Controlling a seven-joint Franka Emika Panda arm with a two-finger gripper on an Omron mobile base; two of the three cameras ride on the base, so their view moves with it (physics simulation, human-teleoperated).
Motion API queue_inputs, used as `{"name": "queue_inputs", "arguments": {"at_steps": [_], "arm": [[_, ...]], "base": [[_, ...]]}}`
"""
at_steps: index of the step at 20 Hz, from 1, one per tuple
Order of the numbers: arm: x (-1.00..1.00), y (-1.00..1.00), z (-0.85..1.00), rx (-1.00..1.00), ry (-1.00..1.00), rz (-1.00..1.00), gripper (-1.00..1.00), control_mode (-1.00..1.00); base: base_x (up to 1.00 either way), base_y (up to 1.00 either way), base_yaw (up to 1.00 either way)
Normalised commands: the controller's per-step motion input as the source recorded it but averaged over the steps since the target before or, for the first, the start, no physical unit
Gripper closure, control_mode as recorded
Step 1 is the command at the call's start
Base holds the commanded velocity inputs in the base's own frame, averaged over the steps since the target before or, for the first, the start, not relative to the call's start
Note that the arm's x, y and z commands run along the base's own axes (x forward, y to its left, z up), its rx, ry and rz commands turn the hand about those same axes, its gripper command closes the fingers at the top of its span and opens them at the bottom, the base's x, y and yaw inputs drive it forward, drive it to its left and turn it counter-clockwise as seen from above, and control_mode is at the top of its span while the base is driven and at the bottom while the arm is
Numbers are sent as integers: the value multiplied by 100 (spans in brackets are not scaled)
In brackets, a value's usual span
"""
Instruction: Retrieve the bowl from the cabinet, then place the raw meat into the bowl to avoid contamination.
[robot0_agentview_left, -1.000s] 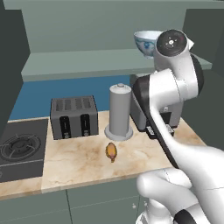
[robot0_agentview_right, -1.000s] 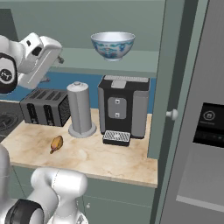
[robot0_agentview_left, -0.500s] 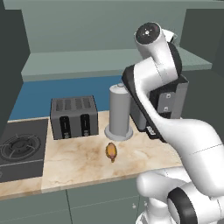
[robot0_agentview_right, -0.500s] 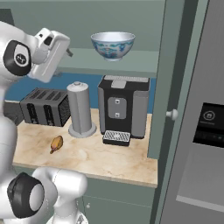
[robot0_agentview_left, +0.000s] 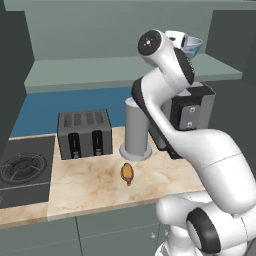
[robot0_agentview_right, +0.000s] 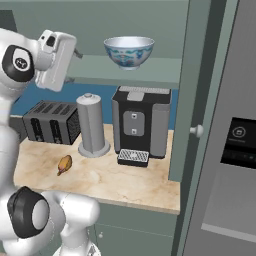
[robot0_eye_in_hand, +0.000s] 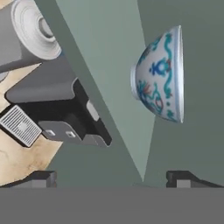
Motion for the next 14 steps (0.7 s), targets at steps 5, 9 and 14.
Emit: {"name": "queue_inputs", "arguments": {"at_steps": [5,9,14], "arm": [[25,-9,16,-10,0,0,-100,-100],[26,-1,14,-9,0,0,-100,-100],[23,0,1,-9,0,0,-100,-100]], "base": [[0,0,0],[0,0,0],[0,0,0]]}}
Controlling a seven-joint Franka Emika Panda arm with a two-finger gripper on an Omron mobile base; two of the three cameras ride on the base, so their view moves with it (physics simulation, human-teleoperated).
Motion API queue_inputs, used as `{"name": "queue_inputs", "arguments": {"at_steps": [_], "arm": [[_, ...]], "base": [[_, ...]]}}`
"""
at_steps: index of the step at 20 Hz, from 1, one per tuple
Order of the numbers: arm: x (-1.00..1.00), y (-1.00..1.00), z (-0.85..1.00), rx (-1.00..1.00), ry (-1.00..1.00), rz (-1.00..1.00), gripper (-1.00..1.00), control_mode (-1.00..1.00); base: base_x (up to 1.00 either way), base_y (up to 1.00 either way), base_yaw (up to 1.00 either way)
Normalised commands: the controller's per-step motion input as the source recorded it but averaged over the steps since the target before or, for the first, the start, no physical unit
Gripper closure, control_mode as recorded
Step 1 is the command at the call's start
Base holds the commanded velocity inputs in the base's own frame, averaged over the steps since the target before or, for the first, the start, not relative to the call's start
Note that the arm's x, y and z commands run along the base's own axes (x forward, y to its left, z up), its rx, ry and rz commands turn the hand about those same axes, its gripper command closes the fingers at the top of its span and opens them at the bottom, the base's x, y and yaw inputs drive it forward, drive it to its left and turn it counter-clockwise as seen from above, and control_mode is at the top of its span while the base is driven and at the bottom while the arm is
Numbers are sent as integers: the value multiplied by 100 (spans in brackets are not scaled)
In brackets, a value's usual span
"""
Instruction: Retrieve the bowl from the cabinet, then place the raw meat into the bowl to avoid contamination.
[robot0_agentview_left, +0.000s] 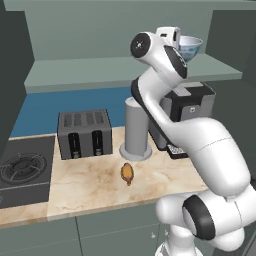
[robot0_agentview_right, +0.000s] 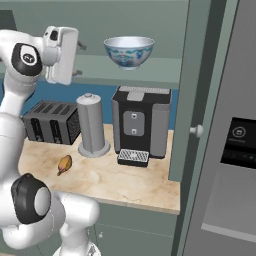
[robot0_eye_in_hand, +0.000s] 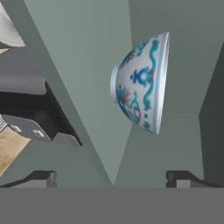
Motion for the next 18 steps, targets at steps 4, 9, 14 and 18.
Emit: {"name": "queue_inputs", "arguments": {"at_steps": [4,9,14,18], "arm": [[30,0,2,-6,3,0,-100,-100],[37,-8,4,0,3,0,-100,-100],[35,-3,1,0,1,0,-100,-100],[28,-1,0,0,0,0,-100,-100]], "base": [[0,0,0],[0,0,0],[0,0,0],[0,0,0]]}}
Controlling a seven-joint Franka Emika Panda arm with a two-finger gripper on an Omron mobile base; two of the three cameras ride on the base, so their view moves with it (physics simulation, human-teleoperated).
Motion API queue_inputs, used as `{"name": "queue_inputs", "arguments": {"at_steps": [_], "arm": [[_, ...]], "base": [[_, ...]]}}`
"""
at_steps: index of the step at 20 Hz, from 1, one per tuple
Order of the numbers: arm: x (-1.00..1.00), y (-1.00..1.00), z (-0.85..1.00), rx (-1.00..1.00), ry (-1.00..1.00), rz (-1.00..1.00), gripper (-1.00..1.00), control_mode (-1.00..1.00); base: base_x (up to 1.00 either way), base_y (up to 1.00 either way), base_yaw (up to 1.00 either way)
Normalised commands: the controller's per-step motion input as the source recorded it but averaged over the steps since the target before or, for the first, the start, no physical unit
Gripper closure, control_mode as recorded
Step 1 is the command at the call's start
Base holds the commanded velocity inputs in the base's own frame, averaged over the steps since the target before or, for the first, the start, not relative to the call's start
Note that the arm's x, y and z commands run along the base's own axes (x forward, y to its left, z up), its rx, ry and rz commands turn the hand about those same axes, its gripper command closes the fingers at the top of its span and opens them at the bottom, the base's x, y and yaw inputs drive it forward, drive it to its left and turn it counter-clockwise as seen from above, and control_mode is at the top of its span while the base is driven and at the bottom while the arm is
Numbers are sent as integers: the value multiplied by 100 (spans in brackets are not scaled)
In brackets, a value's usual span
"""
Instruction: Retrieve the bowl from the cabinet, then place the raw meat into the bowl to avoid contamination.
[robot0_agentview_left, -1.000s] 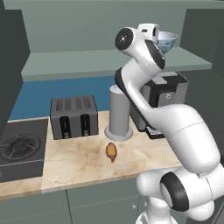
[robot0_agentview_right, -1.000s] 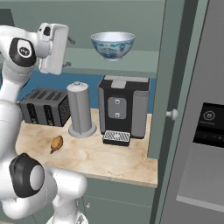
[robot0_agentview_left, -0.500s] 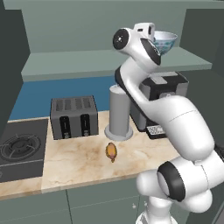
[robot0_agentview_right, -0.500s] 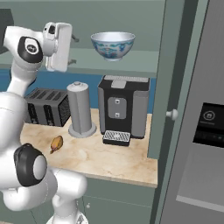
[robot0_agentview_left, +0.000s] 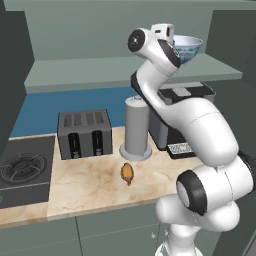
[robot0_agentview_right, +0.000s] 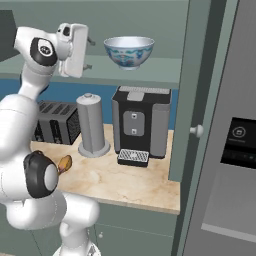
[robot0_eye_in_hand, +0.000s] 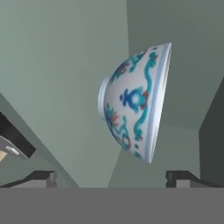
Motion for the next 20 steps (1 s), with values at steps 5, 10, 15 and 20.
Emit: {"name": "queue_inputs", "arguments": {"at_steps": [5,10,15,20], "arm": [[26,-5,0,0,0,0,-100,-100],[26,-8,0,0,0,0,-100,-100],[26,-8,0,0,0,0,-100,-100],[18,-3,5,0,0,0,-100,-100]], "base": [[0,0,0],[0,0,0],[0,0,0],[0,0,0]]}}
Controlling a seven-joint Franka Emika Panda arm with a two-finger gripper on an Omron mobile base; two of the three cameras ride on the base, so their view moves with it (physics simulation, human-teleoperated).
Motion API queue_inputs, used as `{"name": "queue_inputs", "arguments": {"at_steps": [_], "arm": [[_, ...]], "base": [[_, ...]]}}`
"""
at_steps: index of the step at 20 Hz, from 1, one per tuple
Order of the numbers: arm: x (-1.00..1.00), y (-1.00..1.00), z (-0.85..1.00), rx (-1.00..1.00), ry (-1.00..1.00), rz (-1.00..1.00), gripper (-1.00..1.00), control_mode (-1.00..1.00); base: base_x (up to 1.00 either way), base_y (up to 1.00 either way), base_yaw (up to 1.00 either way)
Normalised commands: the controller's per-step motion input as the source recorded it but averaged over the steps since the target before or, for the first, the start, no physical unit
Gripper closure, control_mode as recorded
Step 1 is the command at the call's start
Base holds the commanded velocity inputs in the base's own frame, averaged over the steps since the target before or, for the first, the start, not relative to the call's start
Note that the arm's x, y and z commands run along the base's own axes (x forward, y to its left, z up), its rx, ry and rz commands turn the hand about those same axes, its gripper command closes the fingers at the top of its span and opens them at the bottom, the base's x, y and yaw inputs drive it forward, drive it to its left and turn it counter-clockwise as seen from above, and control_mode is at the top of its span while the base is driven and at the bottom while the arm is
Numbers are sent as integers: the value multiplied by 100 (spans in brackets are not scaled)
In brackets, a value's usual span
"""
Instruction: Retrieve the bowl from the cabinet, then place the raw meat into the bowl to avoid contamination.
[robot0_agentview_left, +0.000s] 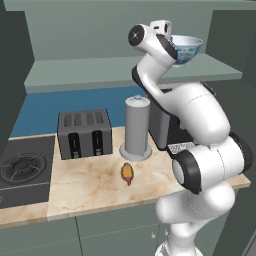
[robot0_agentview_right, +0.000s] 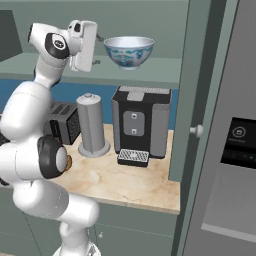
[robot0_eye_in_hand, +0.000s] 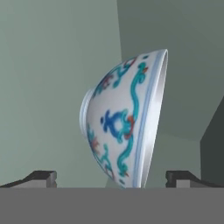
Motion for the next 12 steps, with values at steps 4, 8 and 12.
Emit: {"name": "queue_inputs", "arguments": {"at_steps": [4,8,12], "arm": [[10,0,1,0,0,0,-100,-100],[24,-2,0,4,0,0,-100,-100],[30,-10,0,8,0,0,-100,-100]], "base": [[0,0,0],[0,0,0],[0,0,0]]}}
